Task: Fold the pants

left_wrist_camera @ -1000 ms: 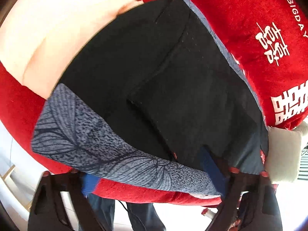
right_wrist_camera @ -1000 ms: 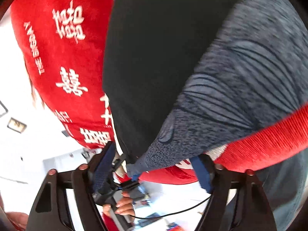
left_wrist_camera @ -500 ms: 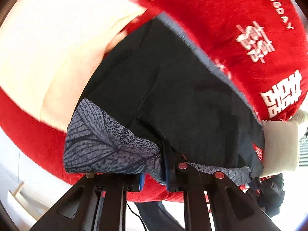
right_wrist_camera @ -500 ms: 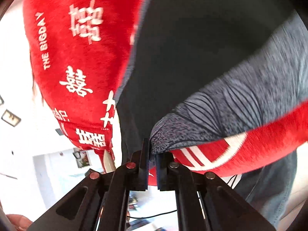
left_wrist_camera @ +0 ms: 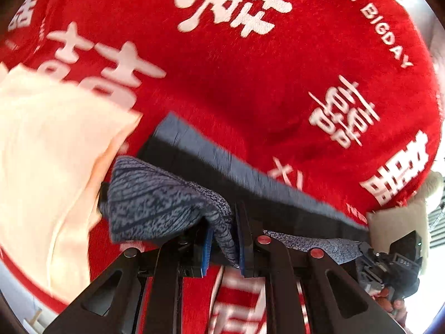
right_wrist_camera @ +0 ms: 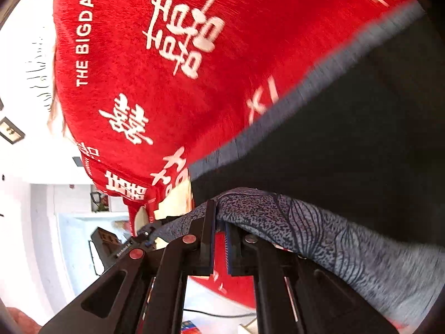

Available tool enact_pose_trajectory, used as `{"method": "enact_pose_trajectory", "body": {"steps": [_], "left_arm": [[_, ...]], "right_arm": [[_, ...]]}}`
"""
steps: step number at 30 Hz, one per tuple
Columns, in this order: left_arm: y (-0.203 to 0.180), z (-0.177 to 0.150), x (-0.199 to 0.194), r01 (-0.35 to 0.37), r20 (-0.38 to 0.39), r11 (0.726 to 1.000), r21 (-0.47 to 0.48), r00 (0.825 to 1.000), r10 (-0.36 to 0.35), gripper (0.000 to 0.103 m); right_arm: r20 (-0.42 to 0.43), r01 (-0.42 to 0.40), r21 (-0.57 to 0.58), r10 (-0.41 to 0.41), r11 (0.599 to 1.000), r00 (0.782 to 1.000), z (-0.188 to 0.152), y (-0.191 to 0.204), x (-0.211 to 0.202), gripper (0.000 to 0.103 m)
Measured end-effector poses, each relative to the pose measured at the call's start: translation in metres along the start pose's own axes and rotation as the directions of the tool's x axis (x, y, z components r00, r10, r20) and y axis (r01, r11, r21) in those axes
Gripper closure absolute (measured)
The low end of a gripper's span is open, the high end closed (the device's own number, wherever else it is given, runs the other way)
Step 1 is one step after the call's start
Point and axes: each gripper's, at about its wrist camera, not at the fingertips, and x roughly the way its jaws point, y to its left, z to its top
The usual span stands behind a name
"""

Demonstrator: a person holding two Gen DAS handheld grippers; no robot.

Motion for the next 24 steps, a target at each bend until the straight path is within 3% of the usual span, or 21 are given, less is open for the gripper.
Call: {"method": "enact_pose_trajectory", "body": {"steps": [4, 8, 15, 17, 18, 19, 20, 21, 22, 24], "left_arm": [[-0.005, 0.035, 0.053, -0.055, -0.033, 0.998, -0.005, 0.998, 0.055, 0.086], [-0.001, 0.045, 0.102, -0.118, -0.072, 0.993, 0.002, 0.990, 0.118, 0.086], [0.002, 0.044, 0.141, -0.205, -0.102, 0.978, 0.028, 0.973, 0.207, 0.085], [-0.001, 0.045, 0.139, -0.214, -0.110, 0.976, 0.039, 0.970, 0.217, 0.084], [-0.003, 0.045, 0.135, -0.220, -0.111, 0.974, 0.052, 0.968, 0.224, 0.082], [-0.005, 0.045, 0.132, -0.227, -0.110, 0.972, 0.062, 0.966, 0.233, 0.075], [-0.009, 0.044, 0.126, -0.241, -0.098, 0.967, 0.077, 0.964, 0.248, 0.067], [-0.011, 0.044, 0.119, -0.267, -0.075, 0.959, 0.092, 0.959, 0.274, 0.038], [-0.014, 0.044, 0.111, -0.296, -0.040, 0.949, 0.105, 0.952, 0.302, 0.023], [-0.021, 0.043, 0.101, -0.313, -0.004, 0.940, 0.135, 0.949, 0.316, 0.023]], "right_arm": [[-0.051, 0.059, -0.028, -0.060, 0.998, 0.997, 0.056, -0.008, 0.037, 0.097], [-0.104, 0.123, -0.019, -0.124, 0.992, 0.987, 0.093, -0.032, 0.076, 0.097], [-0.165, 0.243, -0.119, -0.260, 0.963, 0.951, 0.109, -0.047, 0.112, 0.097], [-0.169, 0.263, -0.160, -0.289, 0.951, 0.942, 0.107, -0.038, 0.111, 0.092], [-0.165, 0.274, -0.191, -0.306, 0.942, 0.938, 0.105, -0.032, 0.109, 0.082], [-0.152, 0.292, -0.234, -0.332, 0.927, 0.931, 0.103, -0.023, 0.107, 0.061], [-0.131, 0.314, -0.282, -0.360, 0.907, 0.924, 0.099, -0.012, 0.102, 0.049], [-0.104, 0.331, -0.322, -0.380, 0.887, 0.919, 0.095, -0.002, 0.098, 0.036], [-0.076, 0.351, -0.378, -0.406, 0.857, 0.911, 0.089, 0.010, 0.093, 0.036], [-0.068, 0.365, -0.435, -0.434, 0.823, 0.898, 0.082, 0.022, 0.090, 0.038]]}}
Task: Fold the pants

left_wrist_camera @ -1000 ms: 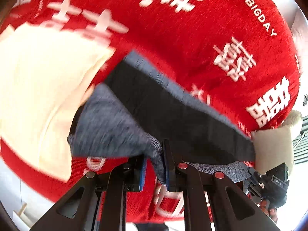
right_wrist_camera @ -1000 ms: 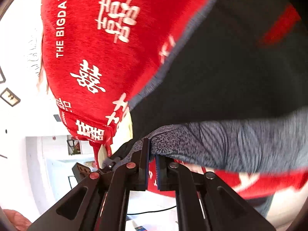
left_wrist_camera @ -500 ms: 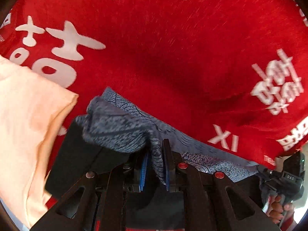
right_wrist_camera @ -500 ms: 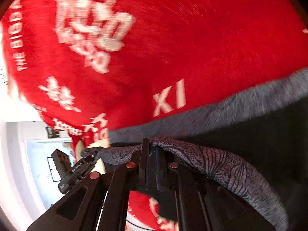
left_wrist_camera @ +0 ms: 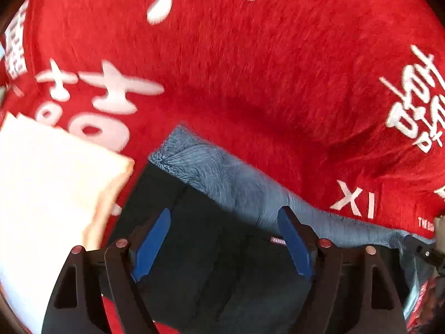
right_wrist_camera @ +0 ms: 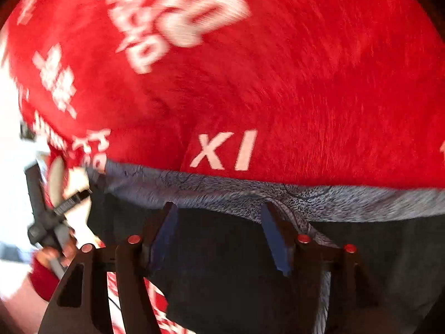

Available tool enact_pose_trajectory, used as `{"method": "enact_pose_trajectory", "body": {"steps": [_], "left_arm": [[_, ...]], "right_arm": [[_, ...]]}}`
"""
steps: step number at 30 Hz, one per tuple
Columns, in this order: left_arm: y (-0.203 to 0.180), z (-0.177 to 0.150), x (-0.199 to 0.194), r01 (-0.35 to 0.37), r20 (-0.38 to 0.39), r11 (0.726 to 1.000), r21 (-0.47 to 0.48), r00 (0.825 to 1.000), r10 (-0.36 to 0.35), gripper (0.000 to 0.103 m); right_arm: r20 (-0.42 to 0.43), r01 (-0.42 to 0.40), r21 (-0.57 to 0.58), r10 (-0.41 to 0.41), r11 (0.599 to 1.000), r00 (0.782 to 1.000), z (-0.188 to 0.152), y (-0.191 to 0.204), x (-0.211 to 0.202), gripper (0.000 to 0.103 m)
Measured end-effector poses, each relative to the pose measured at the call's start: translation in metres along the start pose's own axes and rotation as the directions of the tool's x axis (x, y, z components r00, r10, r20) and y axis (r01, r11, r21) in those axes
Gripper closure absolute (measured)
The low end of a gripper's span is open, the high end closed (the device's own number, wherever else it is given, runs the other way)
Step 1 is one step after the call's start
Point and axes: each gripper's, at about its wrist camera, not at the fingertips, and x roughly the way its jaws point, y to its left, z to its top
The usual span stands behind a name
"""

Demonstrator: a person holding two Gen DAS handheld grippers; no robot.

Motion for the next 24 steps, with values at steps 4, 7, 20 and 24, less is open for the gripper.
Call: {"method": "enact_pose_trajectory", "body": {"steps": [4, 7, 20, 24], "left_arm": [[-0.014, -0.006, 0.014, -0.043, -0.041, 0.996, 0.075, 0.998, 0.046, 0.023], [-0.026, -0.007, 0.037, -0.070, -0.061, 0.991, 0.112, 0.995, 0.077, 0.023], [-0.058, 0.001, 0.055, -0.188, -0.056, 0.967, 0.170, 0.978, 0.200, 0.020], [-0.079, -0.020, 0.030, -0.132, -0.075, 0.964, 0.229, 0.985, 0.153, 0.020]], "right_arm": [[-0.058, 0.035, -0.059, -0.039, 0.998, 0.998, -0.006, 0.013, 0.009, 0.067], [-0.052, 0.128, -0.118, -0.135, 0.985, 0.990, -0.003, 0.015, 0.026, 0.068], [0.012, 0.127, -0.015, -0.127, 0.992, 0.992, 0.012, -0.014, 0.025, 0.054], [0.032, 0.116, 0.018, -0.117, 0.993, 0.993, -0.014, -0.017, -0.003, 0.045]]}}
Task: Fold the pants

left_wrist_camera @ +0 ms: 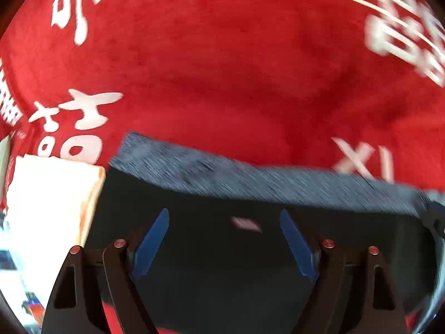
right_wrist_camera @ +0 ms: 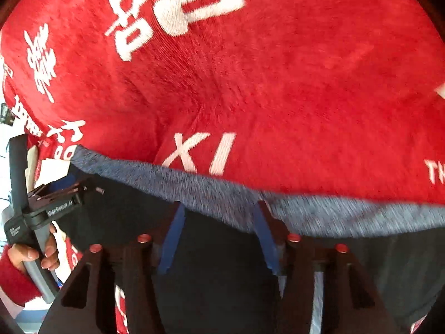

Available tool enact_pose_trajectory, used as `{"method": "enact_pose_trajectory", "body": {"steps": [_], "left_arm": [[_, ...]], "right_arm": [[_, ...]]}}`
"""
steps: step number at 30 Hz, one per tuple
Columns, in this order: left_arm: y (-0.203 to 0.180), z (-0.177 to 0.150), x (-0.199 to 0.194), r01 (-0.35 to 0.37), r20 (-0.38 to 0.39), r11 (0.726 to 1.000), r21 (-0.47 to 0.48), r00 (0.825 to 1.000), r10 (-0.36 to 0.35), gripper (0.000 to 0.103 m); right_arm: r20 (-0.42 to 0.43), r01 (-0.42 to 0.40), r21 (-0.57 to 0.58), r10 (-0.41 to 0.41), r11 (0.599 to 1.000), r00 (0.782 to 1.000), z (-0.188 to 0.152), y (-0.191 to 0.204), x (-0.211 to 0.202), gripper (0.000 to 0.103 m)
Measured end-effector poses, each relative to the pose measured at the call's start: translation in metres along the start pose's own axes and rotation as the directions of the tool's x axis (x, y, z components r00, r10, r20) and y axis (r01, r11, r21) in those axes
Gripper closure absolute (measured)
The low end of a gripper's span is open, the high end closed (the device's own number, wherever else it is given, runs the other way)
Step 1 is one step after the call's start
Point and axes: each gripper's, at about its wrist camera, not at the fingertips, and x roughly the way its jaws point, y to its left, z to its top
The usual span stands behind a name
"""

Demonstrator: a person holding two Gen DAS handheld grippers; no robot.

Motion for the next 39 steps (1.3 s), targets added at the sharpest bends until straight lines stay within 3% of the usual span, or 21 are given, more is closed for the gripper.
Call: {"method": "enact_pose_trajectory", "body": {"steps": [7, 12, 19, 25, 29, 33, 39], "left_arm": [[-0.069, -0.064, -0.039, 0.127, -0.057, 0.976, 0.177, 0.991, -0.118, 0.020], [-0.107, -0.113, -0.056, 0.245, -0.124, 0.941, 0.232, 0.967, -0.221, 0.020], [-0.128, -0.161, -0.075, 0.332, -0.158, 0.906, 0.262, 0.941, -0.299, 0.020], [-0.131, -0.187, -0.088, 0.334, -0.157, 0.883, 0.329, 0.942, -0.297, 0.020], [-0.139, -0.199, -0.099, 0.337, -0.161, 0.871, 0.358, 0.941, -0.299, 0.020], [-0.160, -0.203, -0.106, 0.361, -0.165, 0.859, 0.364, 0.932, -0.321, 0.020], [-0.213, -0.201, -0.104, 0.439, -0.208, 0.844, 0.309, 0.897, -0.390, 0.020]], "right_arm": [[-0.019, 0.027, 0.142, -0.025, 0.990, 1.000, -0.087, -0.025, -0.045, 0.044], [-0.021, 0.096, 0.257, -0.094, 0.962, 0.995, -0.157, -0.043, -0.079, 0.044], [-0.006, 0.181, 0.429, -0.198, 0.885, 0.980, -0.263, -0.072, -0.119, 0.043], [-0.039, 0.261, 0.561, -0.290, 0.786, 0.956, -0.334, -0.107, -0.137, 0.043], [-0.053, 0.276, 0.583, -0.304, 0.764, 0.951, -0.355, -0.128, -0.139, 0.043], [-0.040, 0.241, 0.597, -0.272, 0.765, 0.962, -0.366, -0.144, -0.134, 0.043], [0.053, 0.073, 0.543, -0.121, 0.836, 0.991, -0.365, -0.160, -0.128, 0.043]]}}
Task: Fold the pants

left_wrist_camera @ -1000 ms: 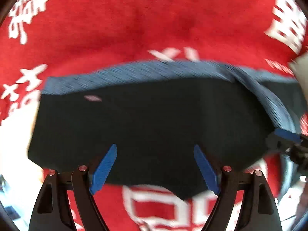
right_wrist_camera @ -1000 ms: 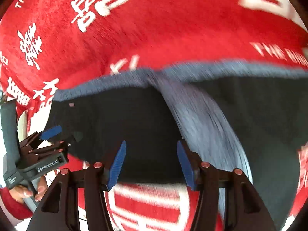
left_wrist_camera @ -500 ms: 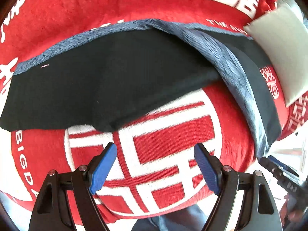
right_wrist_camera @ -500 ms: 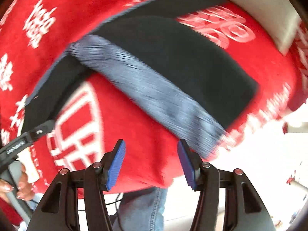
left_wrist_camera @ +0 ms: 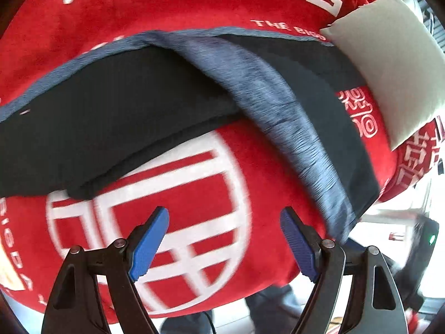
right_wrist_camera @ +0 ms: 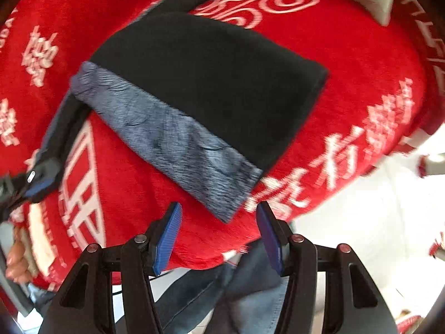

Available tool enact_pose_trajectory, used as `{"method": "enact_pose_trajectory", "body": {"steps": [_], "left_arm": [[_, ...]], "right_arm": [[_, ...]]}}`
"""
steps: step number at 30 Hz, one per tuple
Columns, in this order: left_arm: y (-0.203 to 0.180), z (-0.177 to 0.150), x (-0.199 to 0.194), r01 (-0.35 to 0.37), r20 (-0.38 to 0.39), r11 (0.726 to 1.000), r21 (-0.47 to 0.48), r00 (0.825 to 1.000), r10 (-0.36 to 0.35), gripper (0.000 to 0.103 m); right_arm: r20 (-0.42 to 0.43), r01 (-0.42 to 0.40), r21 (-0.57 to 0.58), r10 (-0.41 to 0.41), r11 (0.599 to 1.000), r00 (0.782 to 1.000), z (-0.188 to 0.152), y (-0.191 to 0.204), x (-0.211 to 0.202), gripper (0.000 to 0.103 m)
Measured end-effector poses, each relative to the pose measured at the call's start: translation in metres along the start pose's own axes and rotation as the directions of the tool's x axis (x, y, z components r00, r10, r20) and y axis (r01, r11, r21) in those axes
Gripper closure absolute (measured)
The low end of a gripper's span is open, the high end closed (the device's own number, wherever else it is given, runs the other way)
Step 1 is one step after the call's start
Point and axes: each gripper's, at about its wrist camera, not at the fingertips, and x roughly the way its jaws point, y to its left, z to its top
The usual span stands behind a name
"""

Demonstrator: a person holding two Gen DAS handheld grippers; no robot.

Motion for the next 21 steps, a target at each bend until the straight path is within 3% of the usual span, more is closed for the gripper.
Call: {"method": "enact_pose_trajectory", "body": {"steps": [8, 14, 15, 16, 17, 18, 20, 21], "left_arm": [[-0.038, 0.027, 0.041, 0.069, -0.057, 0.997, -0.031, 0.996, -0.071, 0.020], [-0.053, 0.036, 0.064, 0.077, -0.108, 0.997, -0.021, 0.991, -0.078, 0.020], [-0.054, 0.037, 0.067, 0.074, -0.111, 0.997, -0.024, 0.991, -0.076, 0.020], [-0.055, 0.039, 0.069, 0.076, -0.112, 0.997, -0.032, 0.991, -0.079, 0.020], [-0.054, 0.040, 0.068, 0.086, -0.112, 0.995, -0.041, 0.990, -0.090, 0.020], [-0.054, 0.041, 0.069, 0.100, -0.110, 0.994, -0.052, 0.988, -0.106, 0.022], [-0.056, 0.043, 0.072, 0.147, -0.117, 0.987, -0.066, 0.981, -0.154, 0.054], [-0.059, 0.044, 0.074, 0.169, -0.133, 0.984, -0.064, 0.975, -0.176, 0.082]], "right_arm": [[0.000, -0.136, -0.045, 0.136, 0.990, 0.991, 0.011, -0.006, -0.002, 0.050], [-0.039, -0.219, 0.034, 0.221, 0.975, 0.975, 0.013, -0.020, 0.009, 0.055], [-0.056, -0.227, 0.051, 0.230, 0.972, 0.972, 0.014, -0.021, 0.011, 0.068], [-0.066, -0.236, 0.061, 0.240, 0.970, 0.969, 0.017, -0.020, 0.012, 0.089], [-0.070, -0.248, 0.072, 0.252, 0.966, 0.965, 0.019, -0.021, 0.011, 0.097], [-0.072, -0.267, 0.083, 0.273, 0.960, 0.959, 0.021, -0.021, 0.010, 0.098], [-0.074, -0.324, 0.096, 0.331, 0.941, 0.941, 0.028, -0.021, 0.004, 0.100], [-0.074, -0.345, 0.095, 0.352, 0.934, 0.933, 0.031, -0.020, 0.001, 0.100]]}}
